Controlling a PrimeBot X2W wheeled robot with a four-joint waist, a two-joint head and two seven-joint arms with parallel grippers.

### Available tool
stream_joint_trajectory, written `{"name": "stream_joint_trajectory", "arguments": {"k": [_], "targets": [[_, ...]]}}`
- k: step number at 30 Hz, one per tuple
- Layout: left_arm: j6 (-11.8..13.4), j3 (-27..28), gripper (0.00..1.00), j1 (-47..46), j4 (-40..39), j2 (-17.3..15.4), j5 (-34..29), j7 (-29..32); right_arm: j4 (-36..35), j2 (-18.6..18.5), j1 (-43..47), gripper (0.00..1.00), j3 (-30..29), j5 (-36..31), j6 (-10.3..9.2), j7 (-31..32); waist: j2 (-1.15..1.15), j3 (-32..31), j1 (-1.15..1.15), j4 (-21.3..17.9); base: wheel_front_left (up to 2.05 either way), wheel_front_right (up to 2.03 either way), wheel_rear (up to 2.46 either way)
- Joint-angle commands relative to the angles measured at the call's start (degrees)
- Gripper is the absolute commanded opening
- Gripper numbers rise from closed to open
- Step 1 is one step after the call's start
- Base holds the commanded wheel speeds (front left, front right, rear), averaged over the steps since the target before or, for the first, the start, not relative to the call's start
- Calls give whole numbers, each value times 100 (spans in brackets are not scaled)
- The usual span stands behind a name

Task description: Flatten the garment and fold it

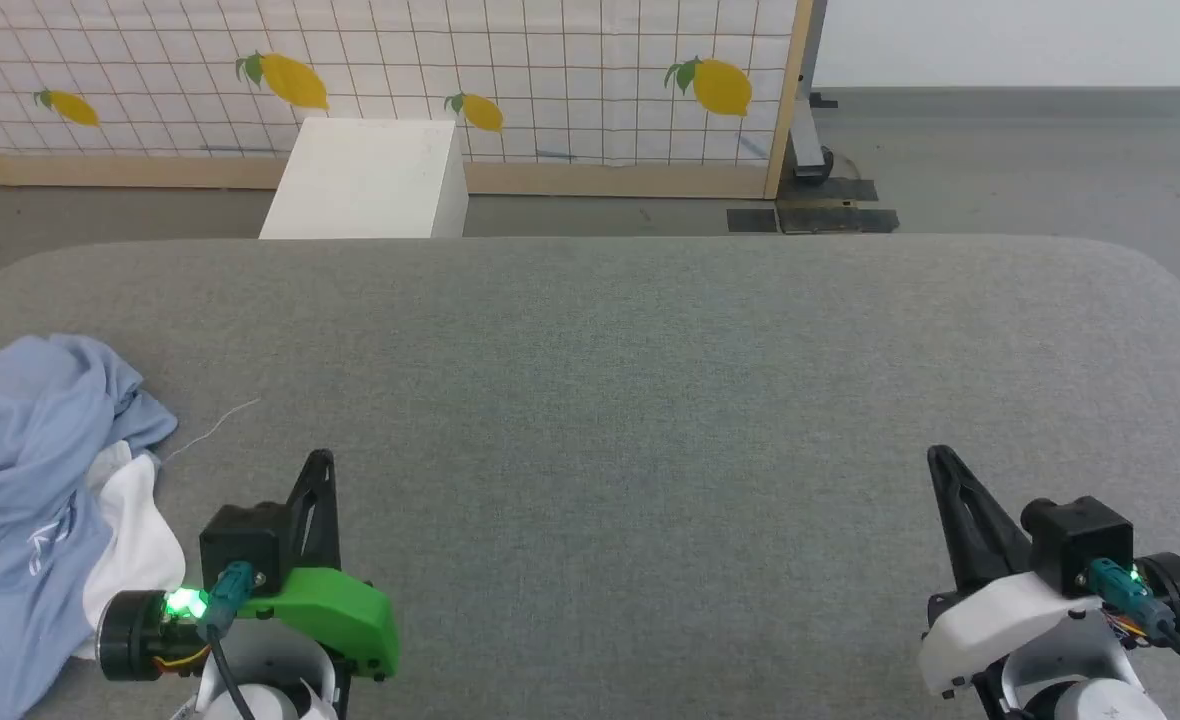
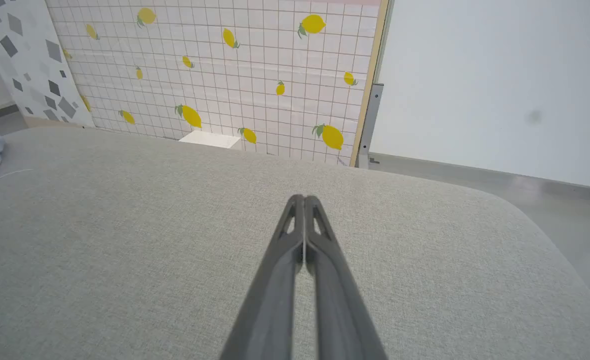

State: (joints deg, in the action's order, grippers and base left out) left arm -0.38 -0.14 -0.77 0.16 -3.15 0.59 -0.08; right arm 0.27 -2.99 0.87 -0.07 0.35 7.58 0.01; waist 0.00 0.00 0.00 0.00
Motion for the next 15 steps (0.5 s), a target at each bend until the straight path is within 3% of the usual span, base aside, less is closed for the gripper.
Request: {"name": "stream_joint_trajectory", "arguments": {"k": [1,15], "targets": [[38,14,0,77,-16,27,-59,8,-27,12,-87,0,7,-35,-9,-1,0,0,0,0,0,0,0],[38,14,0,77,-16,27,-59,8,-27,12,-87,0,7,-35,-9,-1,0,0,0,0,0,0,0]]}}
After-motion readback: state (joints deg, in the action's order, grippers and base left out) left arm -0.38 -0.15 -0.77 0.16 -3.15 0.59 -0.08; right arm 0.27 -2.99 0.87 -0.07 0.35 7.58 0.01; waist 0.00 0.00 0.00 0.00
